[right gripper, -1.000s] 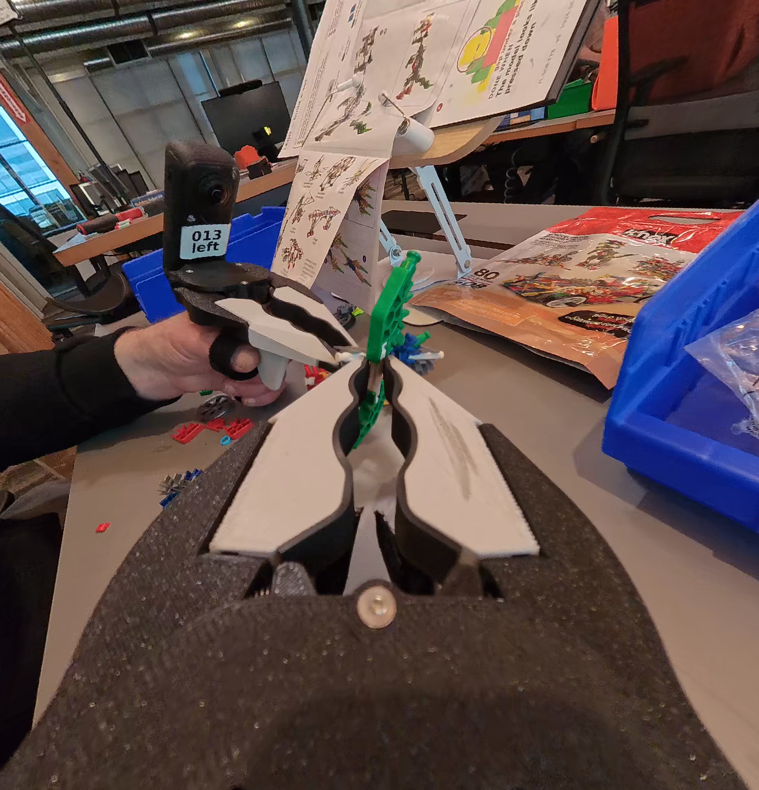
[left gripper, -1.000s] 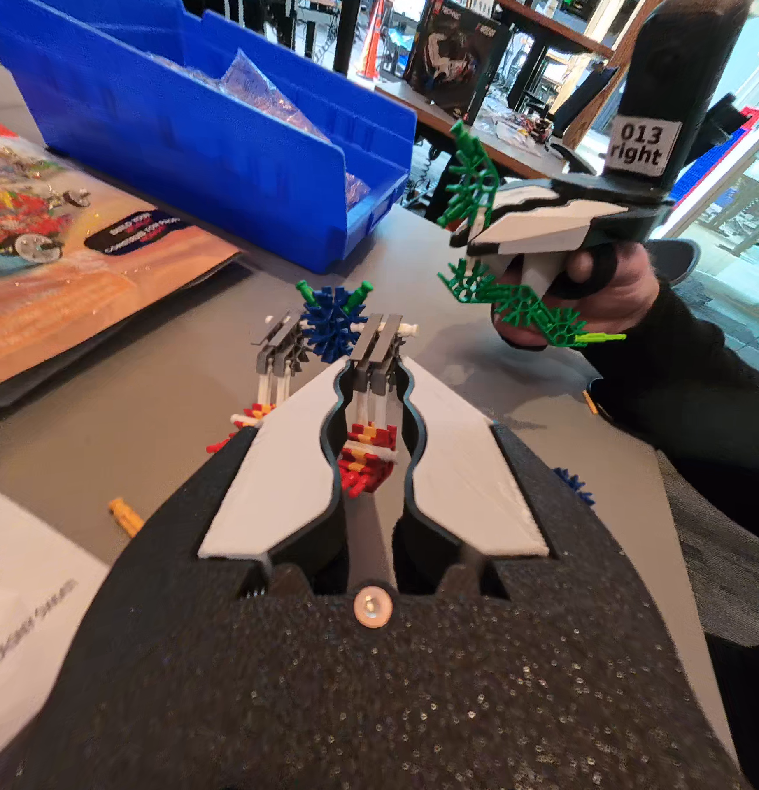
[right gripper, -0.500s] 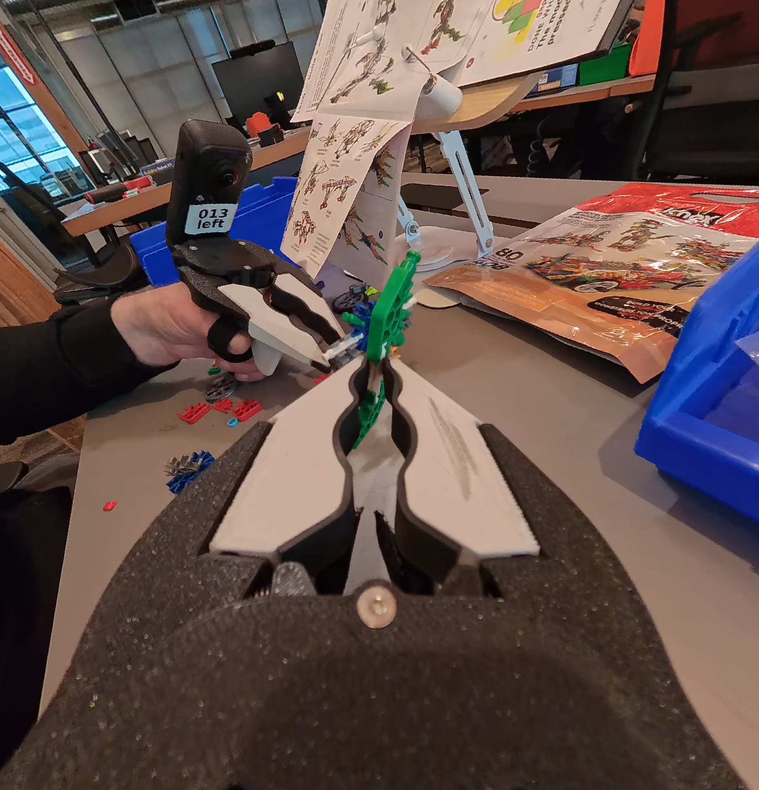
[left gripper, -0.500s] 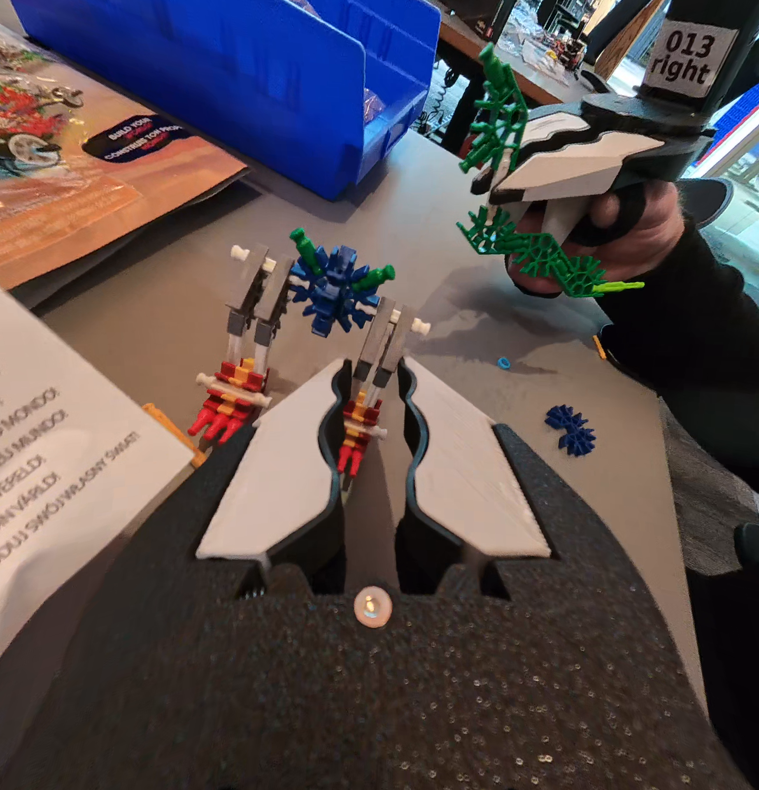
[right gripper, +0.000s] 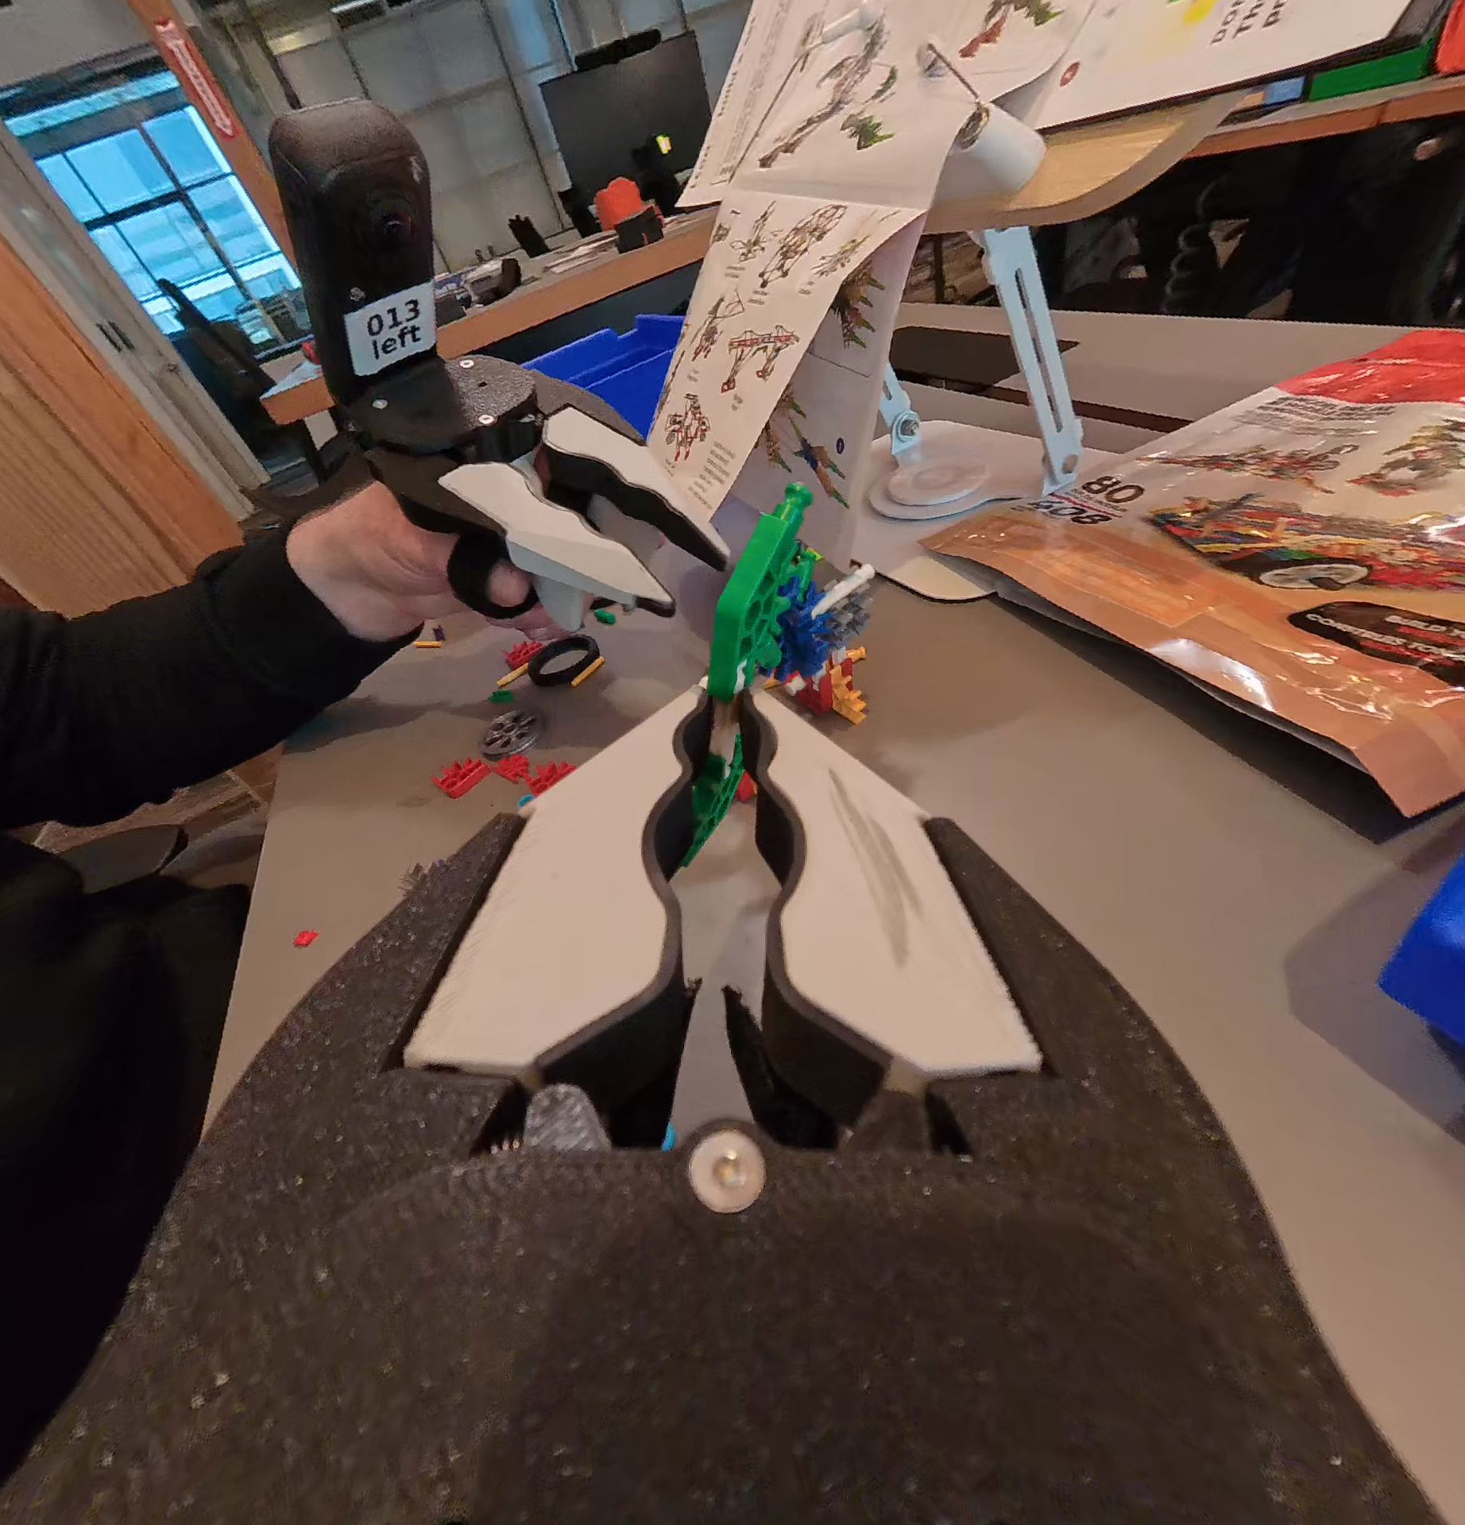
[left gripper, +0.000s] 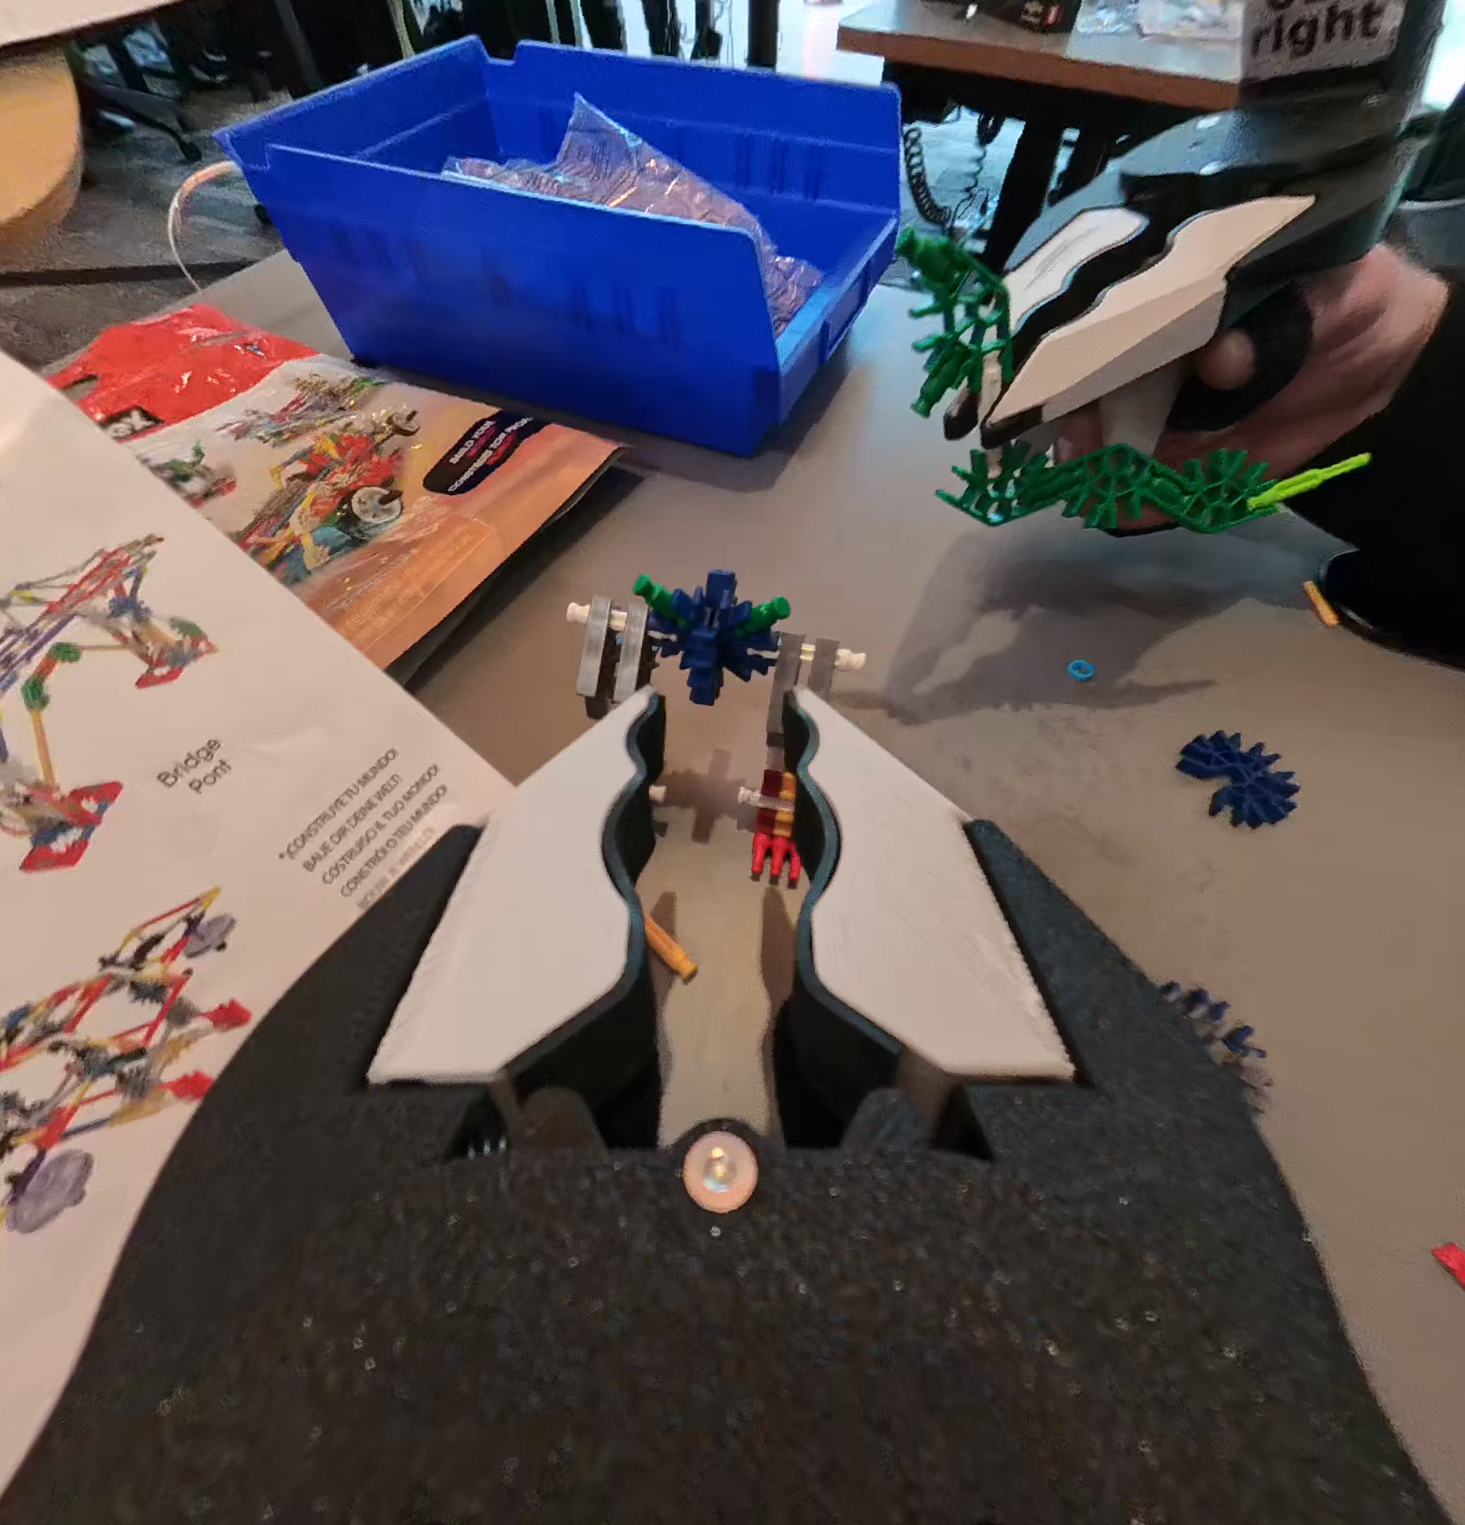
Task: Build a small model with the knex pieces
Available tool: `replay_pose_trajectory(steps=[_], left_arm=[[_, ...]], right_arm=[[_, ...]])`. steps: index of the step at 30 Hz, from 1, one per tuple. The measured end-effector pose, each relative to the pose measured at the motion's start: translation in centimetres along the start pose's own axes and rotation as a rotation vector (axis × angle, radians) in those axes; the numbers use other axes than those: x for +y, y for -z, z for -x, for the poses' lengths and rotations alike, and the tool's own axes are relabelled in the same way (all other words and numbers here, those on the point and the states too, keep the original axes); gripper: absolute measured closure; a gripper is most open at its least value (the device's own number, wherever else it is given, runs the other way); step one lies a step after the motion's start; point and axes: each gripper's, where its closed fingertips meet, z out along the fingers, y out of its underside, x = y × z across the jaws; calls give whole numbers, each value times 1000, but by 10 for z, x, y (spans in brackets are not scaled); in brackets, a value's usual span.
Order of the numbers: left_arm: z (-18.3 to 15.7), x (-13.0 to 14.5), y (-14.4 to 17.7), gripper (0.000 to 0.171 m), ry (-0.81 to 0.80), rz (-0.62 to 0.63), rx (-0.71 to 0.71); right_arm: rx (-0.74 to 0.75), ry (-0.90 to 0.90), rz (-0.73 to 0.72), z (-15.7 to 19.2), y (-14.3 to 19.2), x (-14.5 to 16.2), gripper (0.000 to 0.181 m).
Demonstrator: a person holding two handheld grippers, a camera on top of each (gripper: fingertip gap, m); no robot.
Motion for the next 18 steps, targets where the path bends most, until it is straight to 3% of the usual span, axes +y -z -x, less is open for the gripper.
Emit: replay_pose_trajectory(steps=[7,11,18], left_arm=[[6,10,-24,145,-70,75,-32],[7,9,-32,162,-60,64,-23],[-3,9,-30,166,-53,58,86]], right_arm=[[-90,13,58,3,-13,-2,176],[-115,39,111,-1,-19,1,176],[-188,78,168,-1,-24,5,176]])
